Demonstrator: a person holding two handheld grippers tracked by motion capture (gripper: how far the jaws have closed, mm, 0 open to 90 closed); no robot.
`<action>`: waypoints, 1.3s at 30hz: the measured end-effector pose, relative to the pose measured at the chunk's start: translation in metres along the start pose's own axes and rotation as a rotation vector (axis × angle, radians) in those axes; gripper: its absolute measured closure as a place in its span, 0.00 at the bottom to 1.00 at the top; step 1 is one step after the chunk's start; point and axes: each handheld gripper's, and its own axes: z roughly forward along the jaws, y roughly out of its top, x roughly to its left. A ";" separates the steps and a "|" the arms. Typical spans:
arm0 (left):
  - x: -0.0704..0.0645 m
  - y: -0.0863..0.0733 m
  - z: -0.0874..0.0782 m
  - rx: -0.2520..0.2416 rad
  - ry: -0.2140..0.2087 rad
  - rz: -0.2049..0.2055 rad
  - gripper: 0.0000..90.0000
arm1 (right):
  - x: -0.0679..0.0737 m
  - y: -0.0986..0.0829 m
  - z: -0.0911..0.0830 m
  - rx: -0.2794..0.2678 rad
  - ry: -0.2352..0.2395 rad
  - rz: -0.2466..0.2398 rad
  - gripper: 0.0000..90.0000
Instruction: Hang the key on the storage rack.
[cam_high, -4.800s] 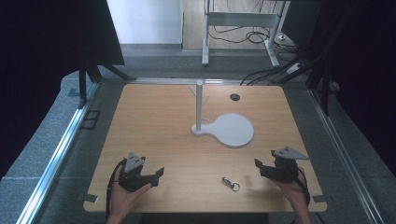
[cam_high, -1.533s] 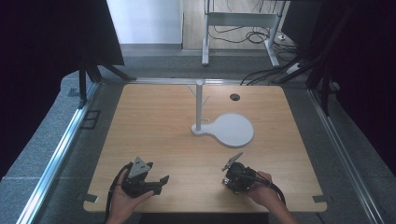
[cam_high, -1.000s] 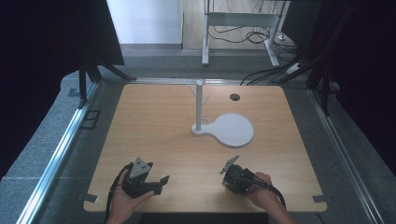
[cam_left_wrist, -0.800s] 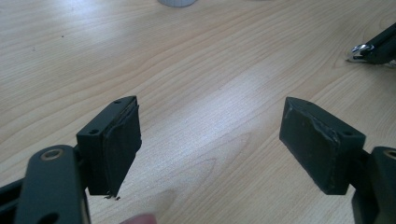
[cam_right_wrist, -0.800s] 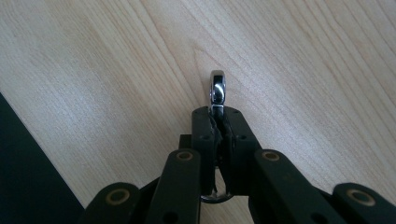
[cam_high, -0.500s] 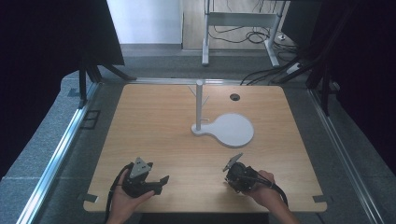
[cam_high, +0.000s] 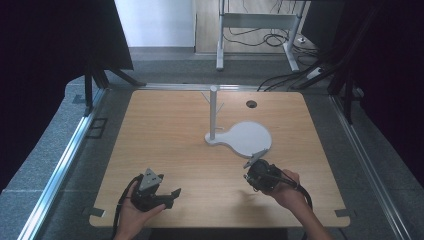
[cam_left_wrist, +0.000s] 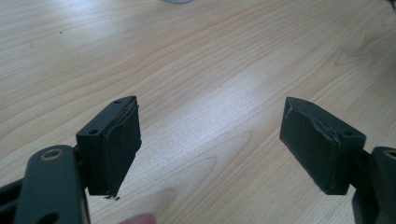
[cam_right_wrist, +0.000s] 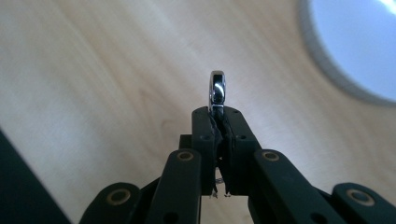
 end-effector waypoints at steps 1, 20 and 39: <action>0.000 0.000 0.000 -0.001 0.000 0.000 0.23 | -0.004 0.004 -0.002 -0.007 -0.010 0.005 0.94; -0.001 -0.001 0.003 0.011 -0.011 0.002 0.23 | -0.067 0.063 -0.004 -0.070 -0.044 0.122 0.94; -0.004 0.000 0.004 0.027 -0.027 0.016 0.23 | -0.101 0.102 0.009 -0.040 -0.065 0.172 0.94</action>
